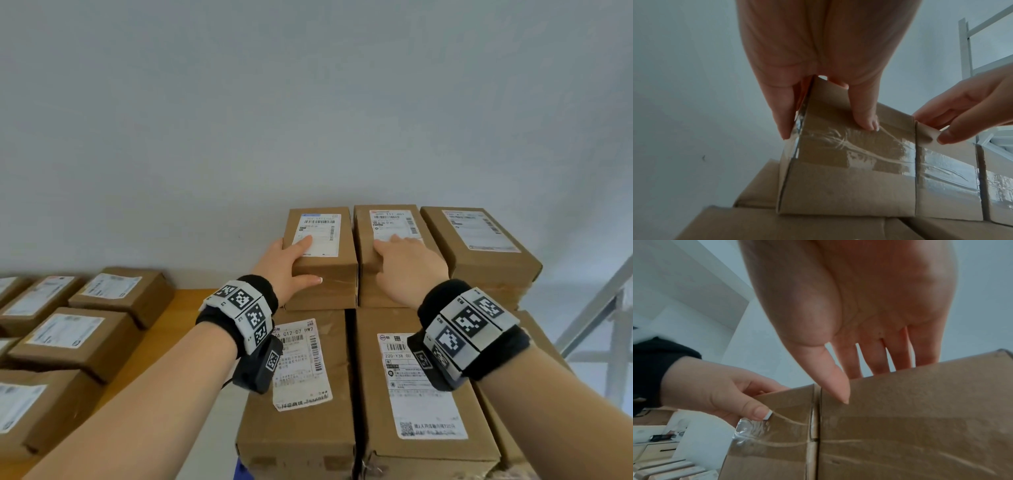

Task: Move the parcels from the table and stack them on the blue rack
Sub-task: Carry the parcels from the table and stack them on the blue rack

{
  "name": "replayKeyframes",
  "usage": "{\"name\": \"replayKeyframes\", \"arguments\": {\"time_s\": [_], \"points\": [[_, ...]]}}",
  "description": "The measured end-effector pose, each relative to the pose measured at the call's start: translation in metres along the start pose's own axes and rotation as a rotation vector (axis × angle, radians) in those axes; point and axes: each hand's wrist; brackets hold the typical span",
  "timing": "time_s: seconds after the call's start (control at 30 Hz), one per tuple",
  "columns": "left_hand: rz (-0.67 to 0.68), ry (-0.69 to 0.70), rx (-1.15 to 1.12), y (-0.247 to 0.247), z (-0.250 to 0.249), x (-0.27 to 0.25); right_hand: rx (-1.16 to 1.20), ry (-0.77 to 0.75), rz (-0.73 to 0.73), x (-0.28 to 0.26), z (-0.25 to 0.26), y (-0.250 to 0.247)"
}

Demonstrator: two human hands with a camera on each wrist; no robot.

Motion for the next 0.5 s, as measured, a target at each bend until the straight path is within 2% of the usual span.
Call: {"name": "replayKeyframes", "arguments": {"time_s": [0.13,0.23,0.37,0.5], "points": [[0.008,-0.002,0.048,-0.001,-0.003,0.001,-0.006,-0.007,-0.001,0.001,0.000,0.001],[-0.048,-0.004,0.203,-0.002,-0.007,0.000,-0.009,-0.005,-0.001,0.000,0.000,0.001],[-0.164,0.130,0.447,0.002,-0.021,-0.003,-0.012,-0.001,-0.019,0.000,0.000,0.002],[-0.126,0.218,0.439,0.011,-0.036,-0.003,-0.004,-0.002,-0.038,0.000,-0.002,0.004]]}}
Point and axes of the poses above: each hand's wrist, its own x-axis towards the middle knuckle, its own y-axis out of the palm, z = x × y, and after that the axes turned 10 degrees about -y, right-handed
